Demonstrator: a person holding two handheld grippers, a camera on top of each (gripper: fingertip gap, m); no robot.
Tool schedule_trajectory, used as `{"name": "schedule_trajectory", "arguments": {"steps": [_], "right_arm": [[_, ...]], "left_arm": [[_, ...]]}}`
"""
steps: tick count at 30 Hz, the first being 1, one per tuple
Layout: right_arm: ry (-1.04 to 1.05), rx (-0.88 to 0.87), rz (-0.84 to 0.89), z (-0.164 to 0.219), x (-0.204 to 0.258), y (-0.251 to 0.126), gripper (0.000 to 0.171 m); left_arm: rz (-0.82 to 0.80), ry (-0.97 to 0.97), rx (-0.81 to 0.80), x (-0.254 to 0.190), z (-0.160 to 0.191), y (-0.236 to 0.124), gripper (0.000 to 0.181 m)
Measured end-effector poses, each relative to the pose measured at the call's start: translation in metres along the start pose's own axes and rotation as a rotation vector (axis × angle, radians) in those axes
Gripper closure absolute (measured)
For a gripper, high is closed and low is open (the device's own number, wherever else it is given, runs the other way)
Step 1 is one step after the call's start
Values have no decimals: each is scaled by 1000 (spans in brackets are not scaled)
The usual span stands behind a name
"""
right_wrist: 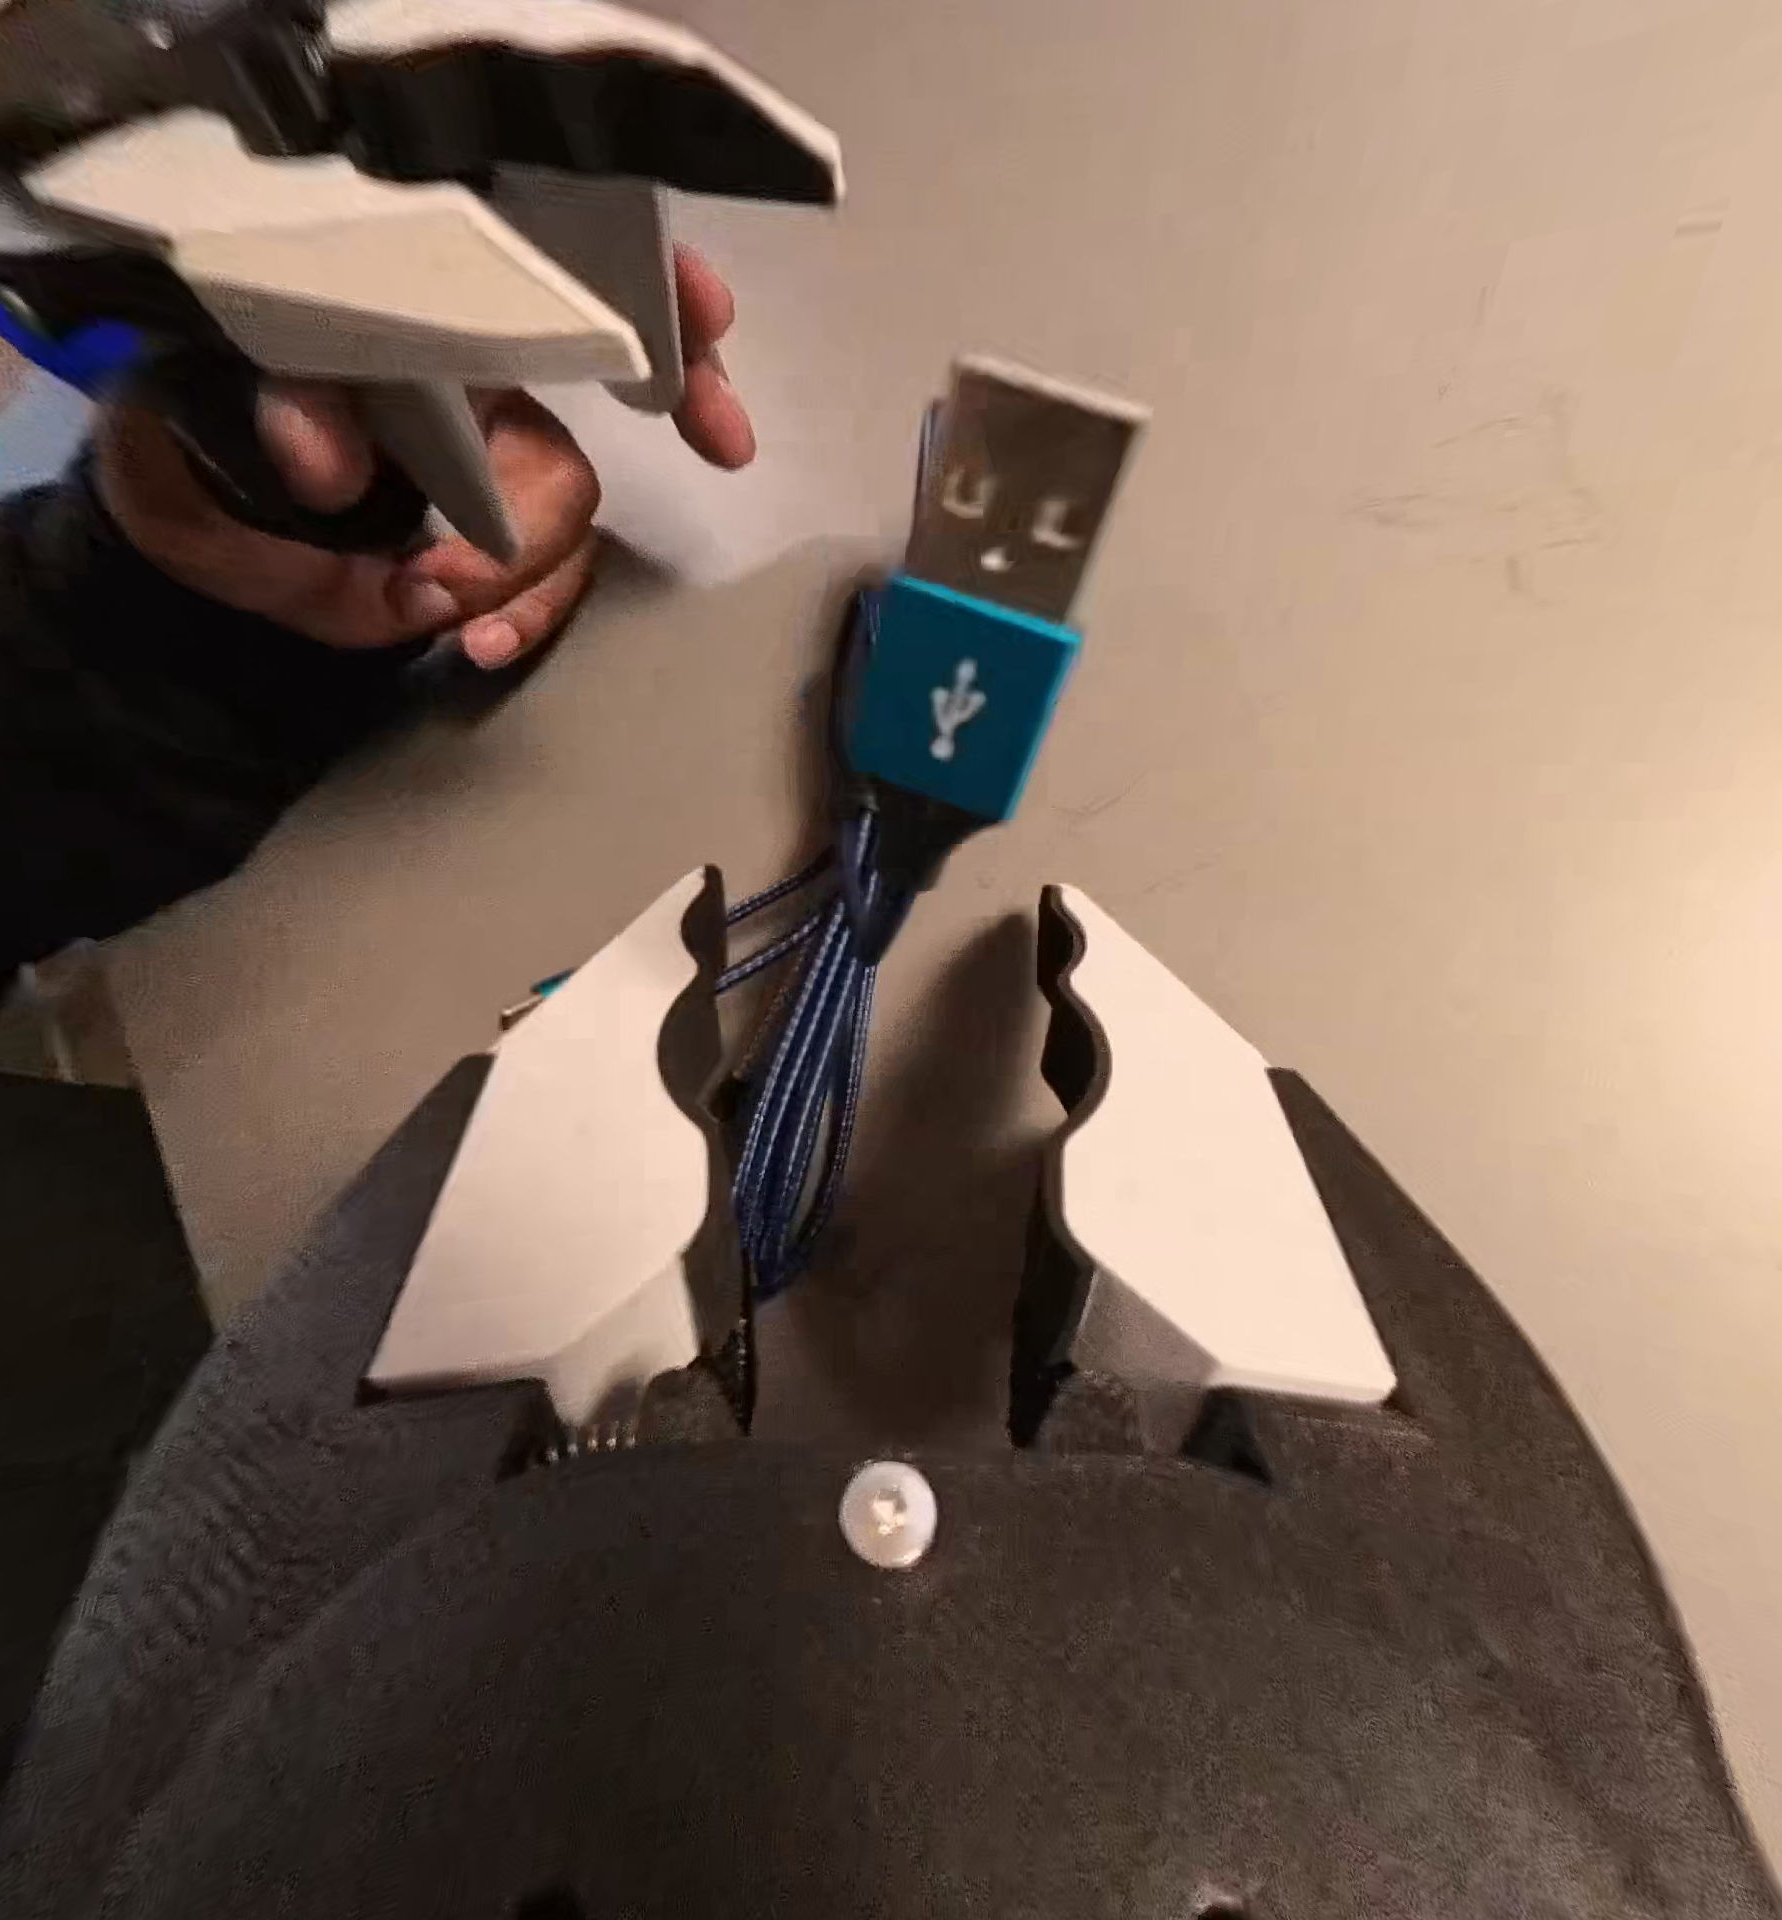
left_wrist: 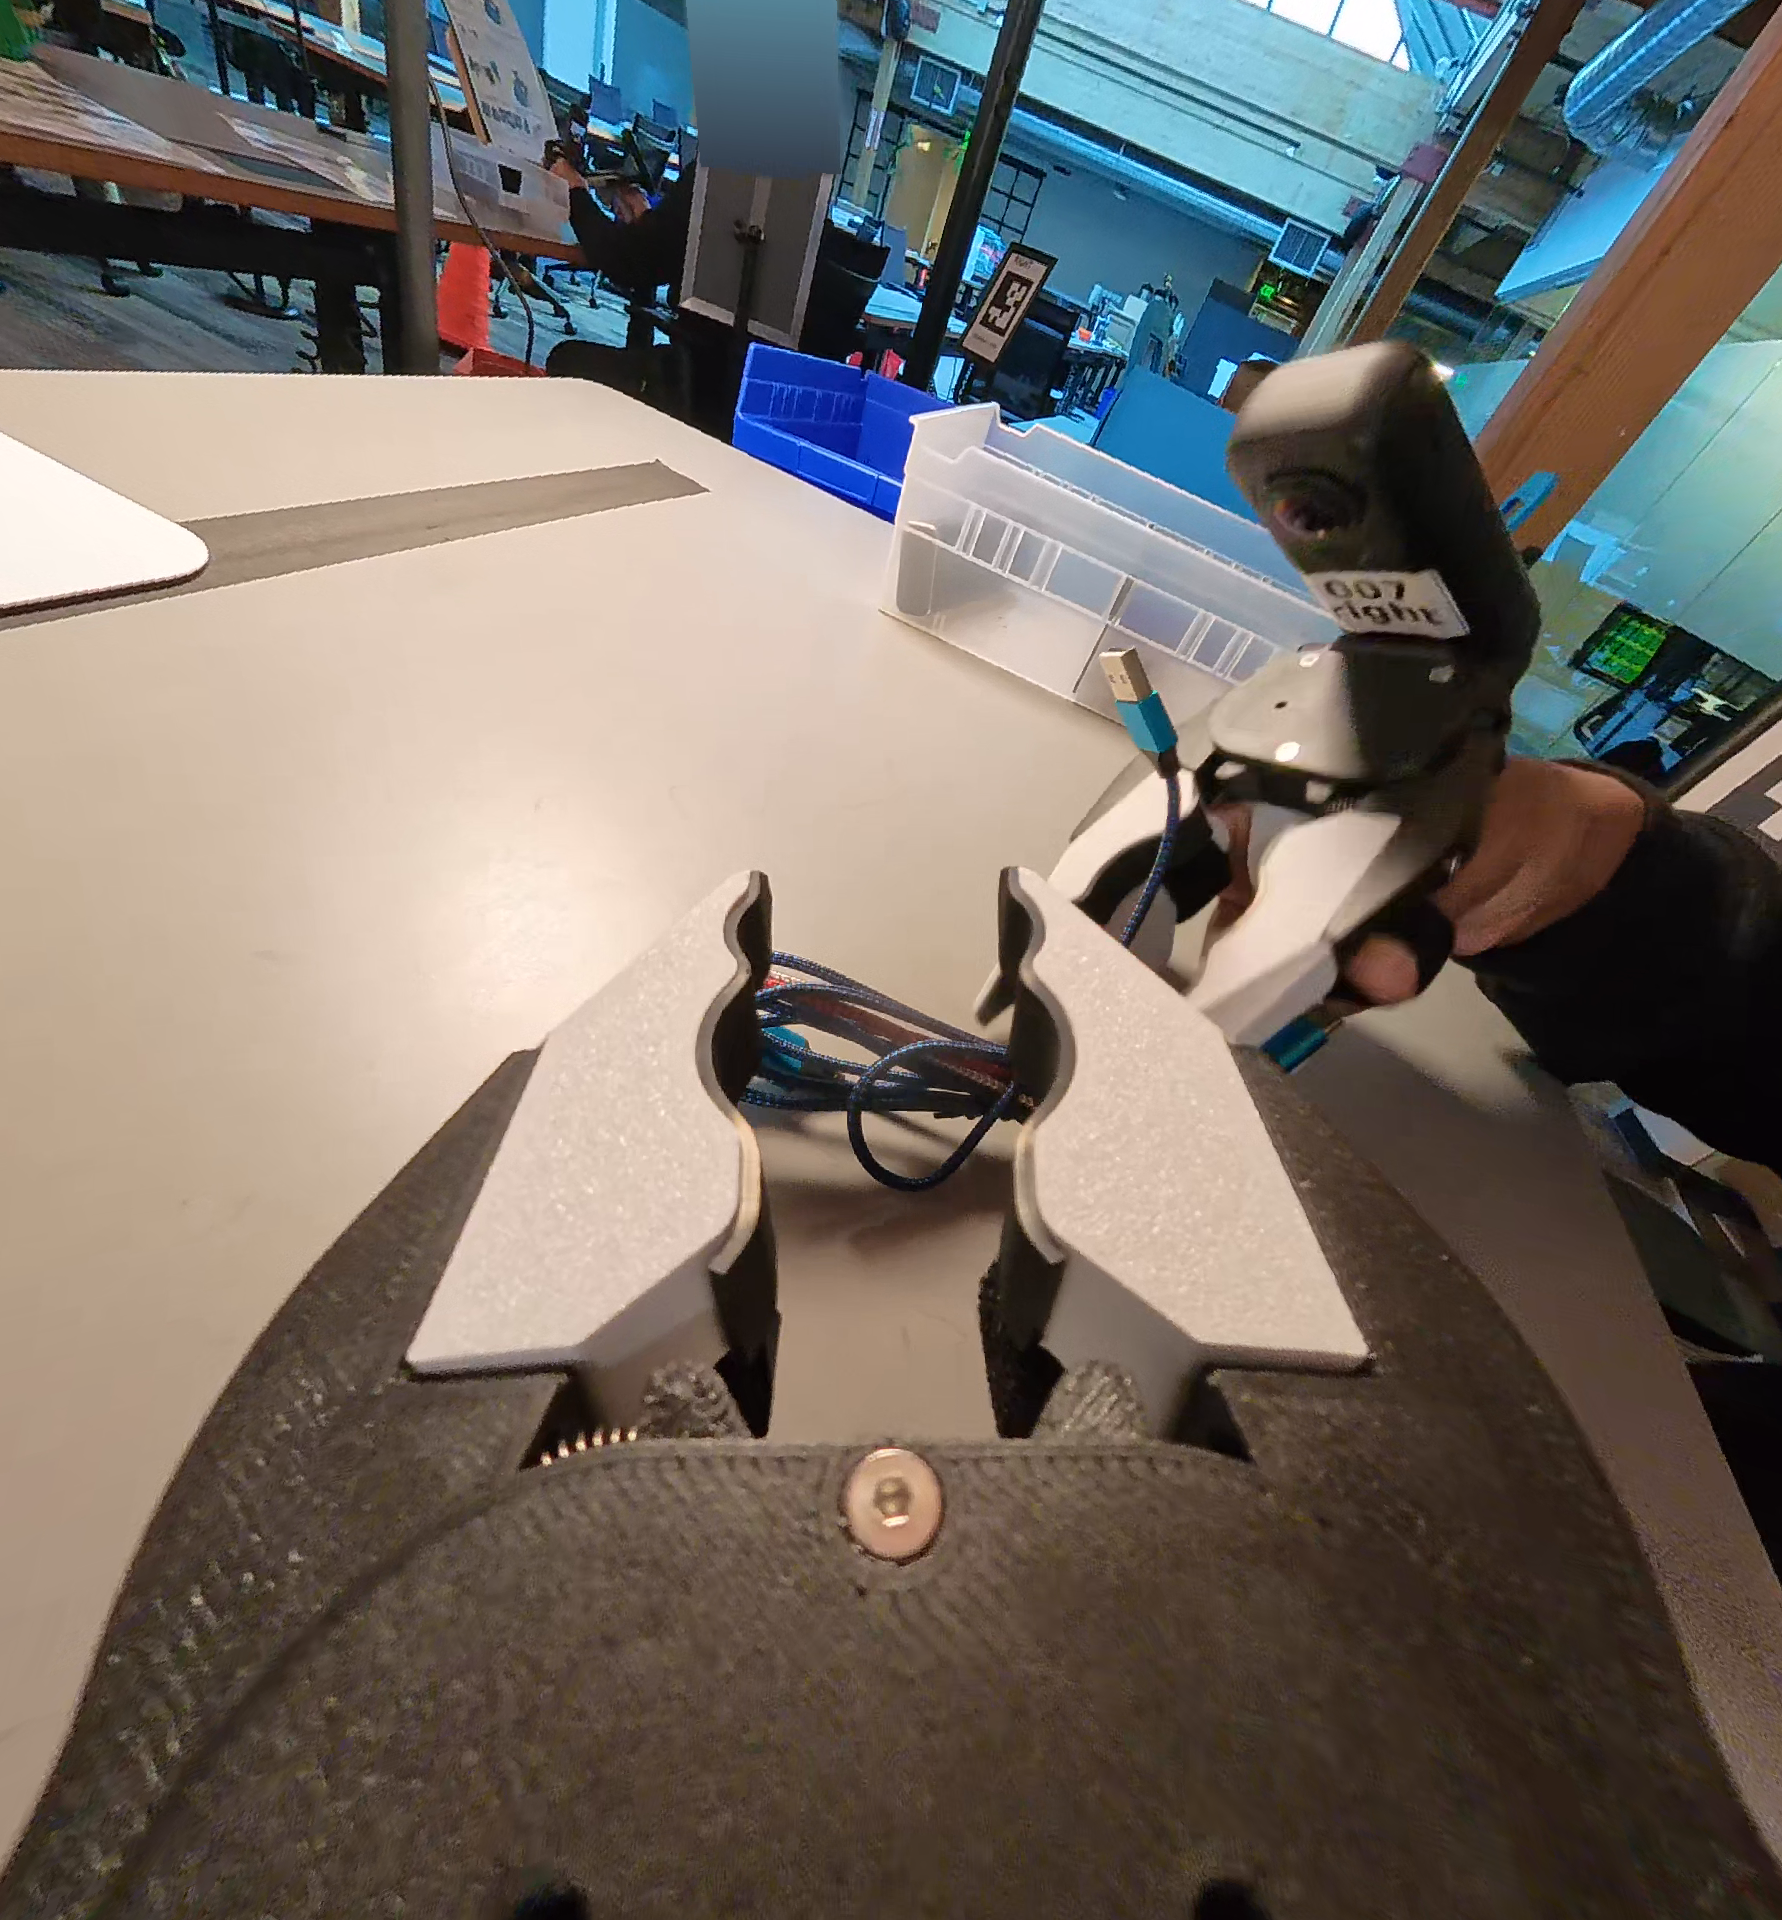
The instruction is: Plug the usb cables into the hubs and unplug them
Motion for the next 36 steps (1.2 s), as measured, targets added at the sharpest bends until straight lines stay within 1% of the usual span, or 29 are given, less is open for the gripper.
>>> {"name": "schedule_trajectory", "arguments": {"steps": [1, 3, 5, 10, 13, 16, 18, 21, 23, 25, 26, 28, 29, 31, 33, 36], "right_arm": [[-47, 46, 52, 0, 4, 7, 112], [-145, 91, 141, -2, 15, 14, 128], [-195, 116, 190, -3, 21, 18, 138], [-177, 94, 205, 3, 15, 9, 164], [-151, 32, 224, 12, 11, -13, 164], [-123, -58, 291, 23, 3, -58, 165], [-124, -124, 379, 31, -4, -99, 164], [-142, -188, 573, 49, -20, -173, 164], [-193, -185, 759, 66, -33, -223, 164], [-267, -149, 930, 86, -51, -269, 165], [-300, -126, 985, 97, -61, -289, 165], [-380, -69, 1057, 120, -80, -316, 164], [-427, -30, 1080, 131, -89, -323, 164], [-507, 67, 1086, 150, -109, -325, 164], [-556, 180, 1080, 165, -130, -316, 164], [-630, 418, 1068, 187, -159, -296, 164]], "left_arm": [[2, 0, 1, 0, 0, 0, 136], [6, -1, 2, 0, 1, -2, 135], [9, -4, 2, 1, 1, -3, 135], [9, -10, 0, 3, 2, -7, 135], [7, -14, -3, 5, 3, -9, 135], [8, -18, -7, 6, 3, -11, 135], [9, -20, -8, 6, 3, -11, 135], [8, -18, -7, 6, 3, -11, 135], [8, -19, -7, 6, 3, -11, 135], [8, -22, -7, 6, 3, -11, 135], [8, -24, -7, 7, 3, -11, 135], [6, -28, -9, 7, 3, -11, 135], [4, -30, -10, 7, 3, -11, 135], [1, -34, -12, 8, 3, -11, 135], [-4, -38, -18, 8, 3, -12, 135], [-15, -45, -34, 9, 3, -14, 135]]}}
Point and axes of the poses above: each gripper's, where its closed fingertips meet, y out along the fingers, z out of its underside, x = y × z across the jaws, the point moved 9 cm from there along -y, back along the fingers, and after that the axes turned 15 degrees about x, right-handed, at the moved point
